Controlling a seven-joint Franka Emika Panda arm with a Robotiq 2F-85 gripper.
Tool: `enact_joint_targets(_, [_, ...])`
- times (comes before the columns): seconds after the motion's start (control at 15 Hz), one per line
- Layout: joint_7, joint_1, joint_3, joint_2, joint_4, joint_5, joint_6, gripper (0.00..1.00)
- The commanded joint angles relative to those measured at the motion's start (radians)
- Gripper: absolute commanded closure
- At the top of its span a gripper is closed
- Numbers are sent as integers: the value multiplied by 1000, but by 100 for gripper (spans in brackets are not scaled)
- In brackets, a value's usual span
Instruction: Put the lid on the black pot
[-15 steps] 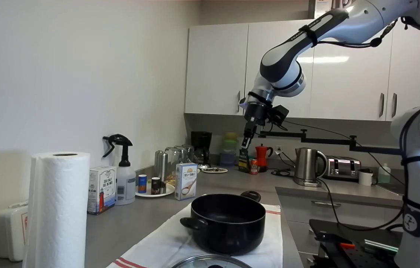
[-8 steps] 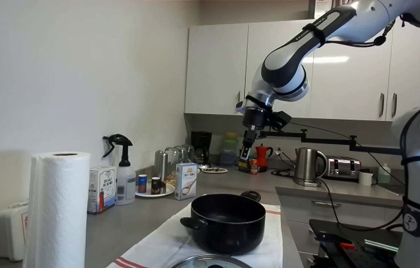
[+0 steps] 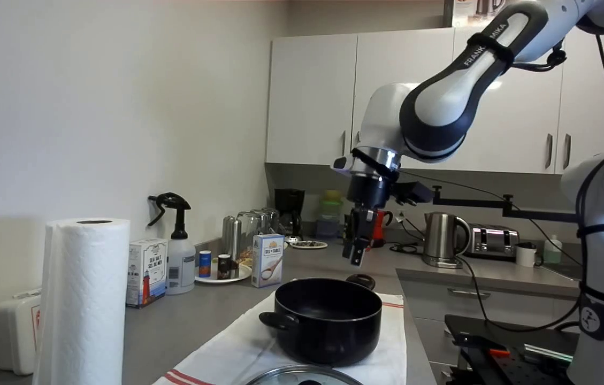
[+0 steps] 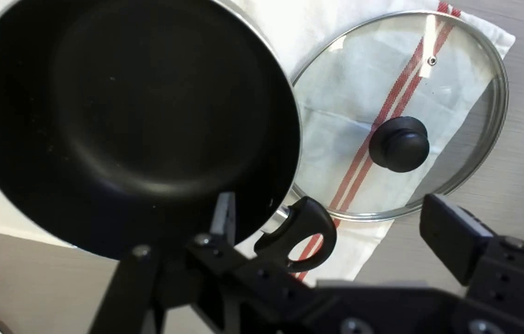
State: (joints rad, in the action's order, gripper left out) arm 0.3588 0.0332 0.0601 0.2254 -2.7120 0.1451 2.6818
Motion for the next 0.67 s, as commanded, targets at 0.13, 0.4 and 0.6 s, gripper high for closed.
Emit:
enact_joint_targets(0.13, [-300, -17, -145, -134, 6, -269, 118, 0])
enact_joint_targets(0.4, [-498, -13, -181, -226, 65, -484, 102, 0])
enact_joint_targets(0.6, [-561, 5, -183, -293, 114, -552, 104, 0])
